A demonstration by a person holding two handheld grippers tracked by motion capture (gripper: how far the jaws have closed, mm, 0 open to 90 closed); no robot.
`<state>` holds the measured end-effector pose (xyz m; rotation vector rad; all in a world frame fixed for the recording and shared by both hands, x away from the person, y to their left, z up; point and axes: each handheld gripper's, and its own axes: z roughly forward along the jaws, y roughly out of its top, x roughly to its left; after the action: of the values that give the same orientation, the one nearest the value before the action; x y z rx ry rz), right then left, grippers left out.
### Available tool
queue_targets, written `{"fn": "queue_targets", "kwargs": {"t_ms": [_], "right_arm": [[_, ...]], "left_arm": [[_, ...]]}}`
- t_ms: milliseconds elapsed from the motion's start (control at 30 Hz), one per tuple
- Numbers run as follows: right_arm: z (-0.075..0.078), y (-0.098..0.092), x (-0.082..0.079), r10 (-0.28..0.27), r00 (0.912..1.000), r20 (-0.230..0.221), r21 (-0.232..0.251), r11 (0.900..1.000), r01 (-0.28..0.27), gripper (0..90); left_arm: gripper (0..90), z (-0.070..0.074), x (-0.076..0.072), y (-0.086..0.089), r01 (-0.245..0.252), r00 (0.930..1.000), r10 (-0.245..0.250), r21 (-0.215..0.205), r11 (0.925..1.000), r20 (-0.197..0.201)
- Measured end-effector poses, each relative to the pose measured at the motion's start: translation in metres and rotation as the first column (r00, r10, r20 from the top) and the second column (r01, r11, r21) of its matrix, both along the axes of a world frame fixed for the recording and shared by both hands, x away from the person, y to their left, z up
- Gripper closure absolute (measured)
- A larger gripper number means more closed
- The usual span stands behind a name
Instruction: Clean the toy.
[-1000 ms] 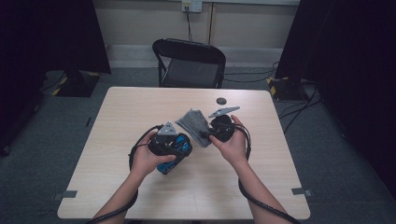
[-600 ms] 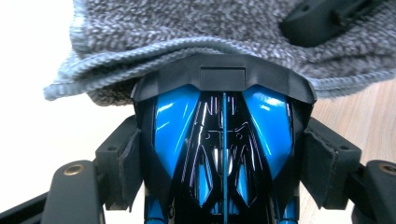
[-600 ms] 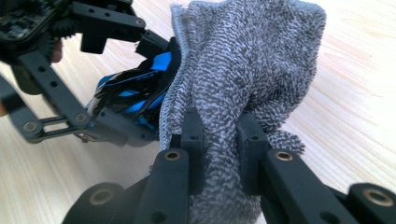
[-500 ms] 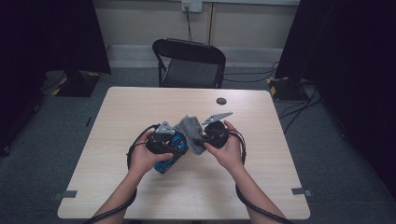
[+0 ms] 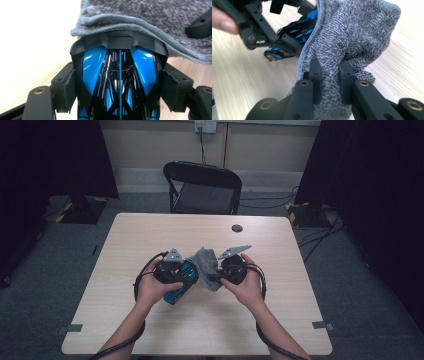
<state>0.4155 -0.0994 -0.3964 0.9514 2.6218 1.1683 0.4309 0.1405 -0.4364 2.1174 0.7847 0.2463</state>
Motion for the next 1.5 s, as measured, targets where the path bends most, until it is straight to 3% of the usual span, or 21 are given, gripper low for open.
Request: {"fn": "queue_targets", "kwargs": {"t_ms": [700,933,1067,1233,1500], "right_arm": [[-0.013,-0.01,-0.017,0.032,0.9994,-0.014,-0.009,0.999,-0.032,76.5],[-0.017,-0.021,-0.023,0.036,0.9991,-0.022,-0.035,0.999,-0.037,76.3],[-0.02,-0.034,-0.025,0.012,0.9995,-0.028,-0.043,0.999,-0.013,76.2],[-0.017,-0.054,-0.02,-0.055,0.9983,-0.019,-0.034,0.998,0.055,76.2],[-0.007,-0.072,-0.002,-0.169,0.9855,0.019,-0.009,0.986,0.169,76.2]], "left_arm": [[25.5,0.002,0.004,0.012,-0.04,0.9992,0.04,-0.01,0.9991,0.004],[25.5,0.003,0.006,0.017,-0.055,0.9985,0.055,-0.015,0.9984,0.006],[25.5,0.004,0.006,0.019,-0.057,0.9984,0.057,-0.017,0.9983,0.008],[25.5,0.006,0.005,0.015,-0.042,0.9991,0.042,-0.018,0.999,0.005],[25.5,0.009,0.0,0.001,0.006,1.0,-0.006,-0.015,0.9999,0.006]]}}
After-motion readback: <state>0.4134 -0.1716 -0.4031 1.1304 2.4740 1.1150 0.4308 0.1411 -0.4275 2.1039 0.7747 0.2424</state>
